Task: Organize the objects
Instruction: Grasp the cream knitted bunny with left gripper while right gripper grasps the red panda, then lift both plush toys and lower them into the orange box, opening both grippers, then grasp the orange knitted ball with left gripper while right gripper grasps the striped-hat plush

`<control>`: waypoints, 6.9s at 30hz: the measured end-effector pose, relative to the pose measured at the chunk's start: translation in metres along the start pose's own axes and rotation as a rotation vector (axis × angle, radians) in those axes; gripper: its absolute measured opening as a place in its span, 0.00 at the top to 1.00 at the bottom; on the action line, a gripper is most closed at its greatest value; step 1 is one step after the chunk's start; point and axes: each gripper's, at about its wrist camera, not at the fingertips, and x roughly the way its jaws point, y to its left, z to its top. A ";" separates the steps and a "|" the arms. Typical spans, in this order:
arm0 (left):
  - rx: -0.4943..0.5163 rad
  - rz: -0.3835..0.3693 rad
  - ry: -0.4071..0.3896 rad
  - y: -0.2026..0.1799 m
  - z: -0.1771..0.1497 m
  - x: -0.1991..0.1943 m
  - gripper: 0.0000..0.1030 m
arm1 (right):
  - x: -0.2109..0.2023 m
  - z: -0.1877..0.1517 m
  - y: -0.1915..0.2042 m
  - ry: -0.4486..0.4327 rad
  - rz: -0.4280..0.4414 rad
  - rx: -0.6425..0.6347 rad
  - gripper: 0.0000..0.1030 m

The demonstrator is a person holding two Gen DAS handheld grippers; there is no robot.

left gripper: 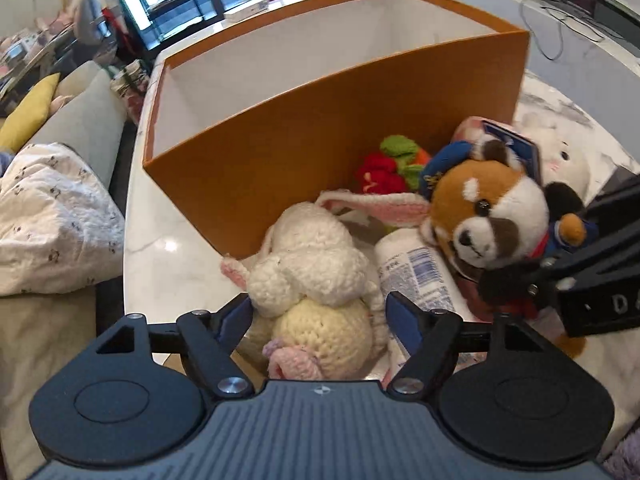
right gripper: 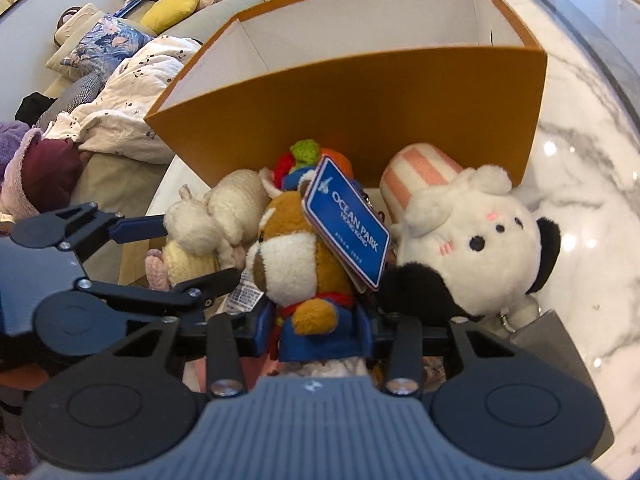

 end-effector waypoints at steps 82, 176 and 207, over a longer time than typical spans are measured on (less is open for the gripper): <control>-0.390 -0.106 -0.601 0.100 0.074 -0.105 0.46 | -0.087 0.111 0.035 -0.296 0.140 0.043 0.62; -0.391 -0.061 -0.391 0.079 -0.016 -0.100 0.55 | -0.017 0.074 0.037 -0.091 -0.047 0.044 0.56; 0.165 -0.177 -0.237 -0.077 -0.008 -0.054 0.41 | -0.104 -0.044 -0.045 -0.230 -0.228 -0.007 0.44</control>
